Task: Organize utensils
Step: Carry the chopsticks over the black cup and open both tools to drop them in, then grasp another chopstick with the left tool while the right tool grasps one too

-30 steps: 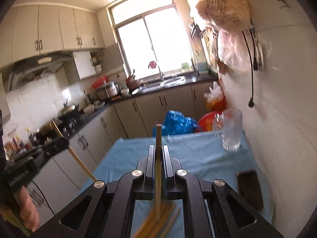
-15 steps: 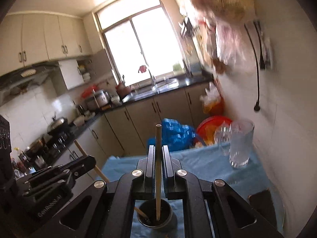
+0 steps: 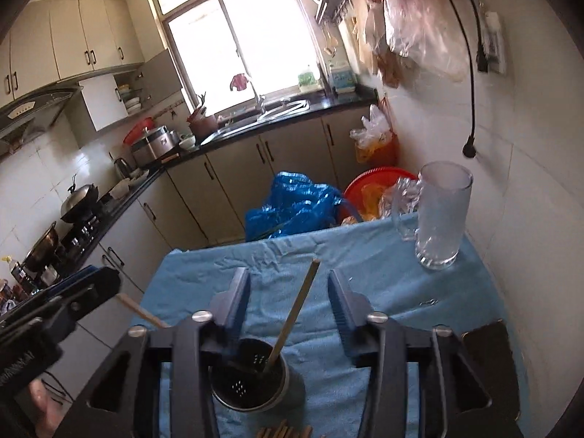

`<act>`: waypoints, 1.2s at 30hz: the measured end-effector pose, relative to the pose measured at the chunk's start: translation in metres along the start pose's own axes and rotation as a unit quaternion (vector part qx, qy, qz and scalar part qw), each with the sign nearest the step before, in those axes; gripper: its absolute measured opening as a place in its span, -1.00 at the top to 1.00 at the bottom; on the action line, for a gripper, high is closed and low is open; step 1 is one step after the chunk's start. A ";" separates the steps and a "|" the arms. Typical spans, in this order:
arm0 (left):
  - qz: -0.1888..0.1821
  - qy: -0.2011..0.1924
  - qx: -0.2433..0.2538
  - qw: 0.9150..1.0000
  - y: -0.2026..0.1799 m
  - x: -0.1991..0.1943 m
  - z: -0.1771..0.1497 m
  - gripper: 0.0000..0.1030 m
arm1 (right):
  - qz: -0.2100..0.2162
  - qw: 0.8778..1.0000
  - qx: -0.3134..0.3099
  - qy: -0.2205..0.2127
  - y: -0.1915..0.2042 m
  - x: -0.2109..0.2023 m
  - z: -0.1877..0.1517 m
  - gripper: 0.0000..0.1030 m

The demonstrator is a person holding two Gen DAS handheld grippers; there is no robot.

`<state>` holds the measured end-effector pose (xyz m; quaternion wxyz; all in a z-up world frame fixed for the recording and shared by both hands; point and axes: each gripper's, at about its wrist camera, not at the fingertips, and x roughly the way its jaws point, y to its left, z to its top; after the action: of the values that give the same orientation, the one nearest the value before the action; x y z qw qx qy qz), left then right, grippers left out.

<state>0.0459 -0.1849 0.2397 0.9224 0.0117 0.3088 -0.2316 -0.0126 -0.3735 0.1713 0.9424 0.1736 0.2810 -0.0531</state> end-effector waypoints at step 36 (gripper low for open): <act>-0.030 0.213 0.029 0.976 0.004 0.025 -0.239 0.36 | 0.035 0.967 -0.035 0.248 -0.015 -0.020 -0.208 0.01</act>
<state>-0.0696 -0.1524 0.0311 0.8271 0.0785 0.4919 -0.2605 -0.1384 -0.3130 0.0158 0.8500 0.1577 0.5015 0.0348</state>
